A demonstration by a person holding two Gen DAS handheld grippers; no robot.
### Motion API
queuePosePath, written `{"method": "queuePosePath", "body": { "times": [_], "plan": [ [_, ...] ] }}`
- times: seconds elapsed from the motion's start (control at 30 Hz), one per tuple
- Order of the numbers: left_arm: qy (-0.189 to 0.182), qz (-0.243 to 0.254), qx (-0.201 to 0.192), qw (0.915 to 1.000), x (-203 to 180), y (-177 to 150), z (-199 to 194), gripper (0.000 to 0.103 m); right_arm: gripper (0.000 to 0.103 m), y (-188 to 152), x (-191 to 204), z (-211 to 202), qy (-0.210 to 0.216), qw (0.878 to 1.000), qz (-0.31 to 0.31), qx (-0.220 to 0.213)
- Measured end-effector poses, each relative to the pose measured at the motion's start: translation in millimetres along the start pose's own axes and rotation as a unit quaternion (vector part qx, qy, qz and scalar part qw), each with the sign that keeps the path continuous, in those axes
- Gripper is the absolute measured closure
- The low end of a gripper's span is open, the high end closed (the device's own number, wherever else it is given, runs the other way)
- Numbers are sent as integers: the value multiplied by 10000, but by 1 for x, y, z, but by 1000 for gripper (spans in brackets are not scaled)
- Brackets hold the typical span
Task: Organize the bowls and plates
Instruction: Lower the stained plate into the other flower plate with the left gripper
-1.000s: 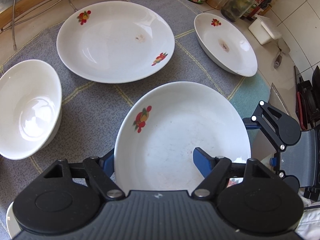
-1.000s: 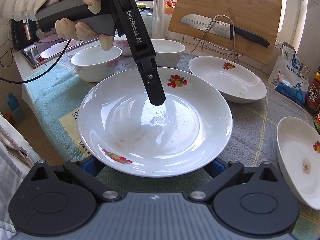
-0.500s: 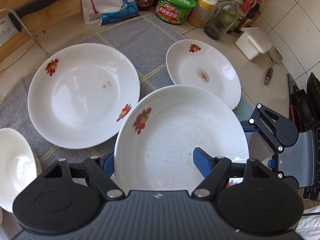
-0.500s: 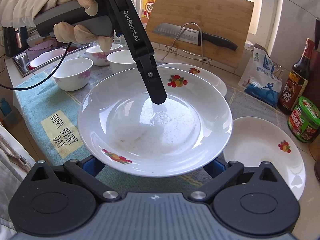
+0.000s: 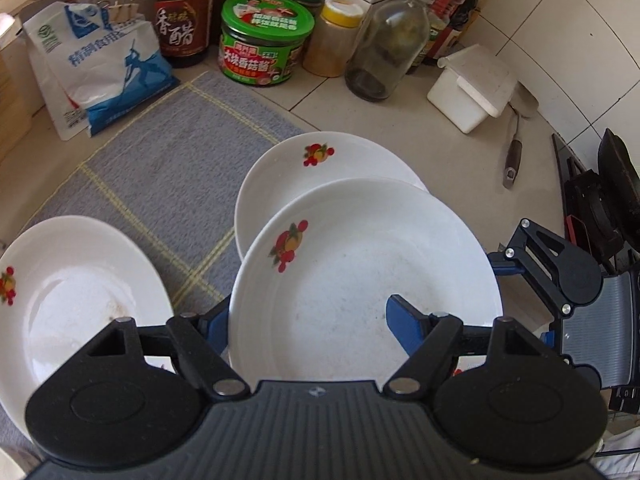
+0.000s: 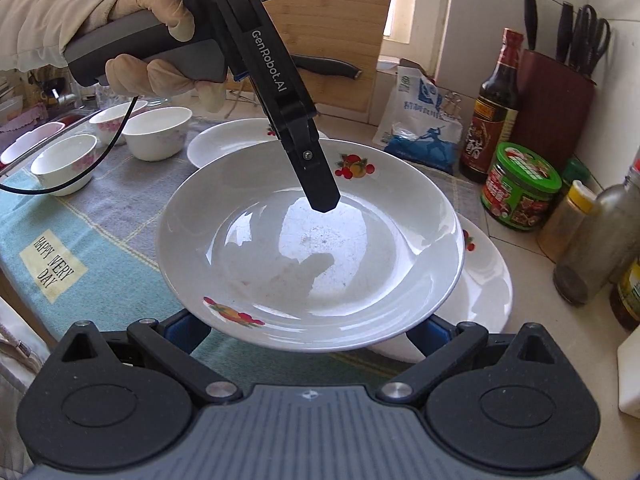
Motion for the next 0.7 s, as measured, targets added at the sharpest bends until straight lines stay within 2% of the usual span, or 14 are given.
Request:
{"method": "queuePosePath", "body": {
  "times": [0.33,0.7],
  "plan": [
    [-68,380,78,9992,-19,35,34,26,0,-15,-28,-4,-288,9989,365,109],
    [-39,358,205,9991,-17,48,54,26,0,-18,-41,-1,-279,9981,522,158]
  ]
}}
Point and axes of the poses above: each gripper's, at about its wrist camera, not at the fingertips, and z roughly the way its jaws point, x to its left, y to its top, the point moved 1 cm from there along z, roughly the way its jaws point, and after that the axes turned 1 degree about -z, right-handed, at the moved point
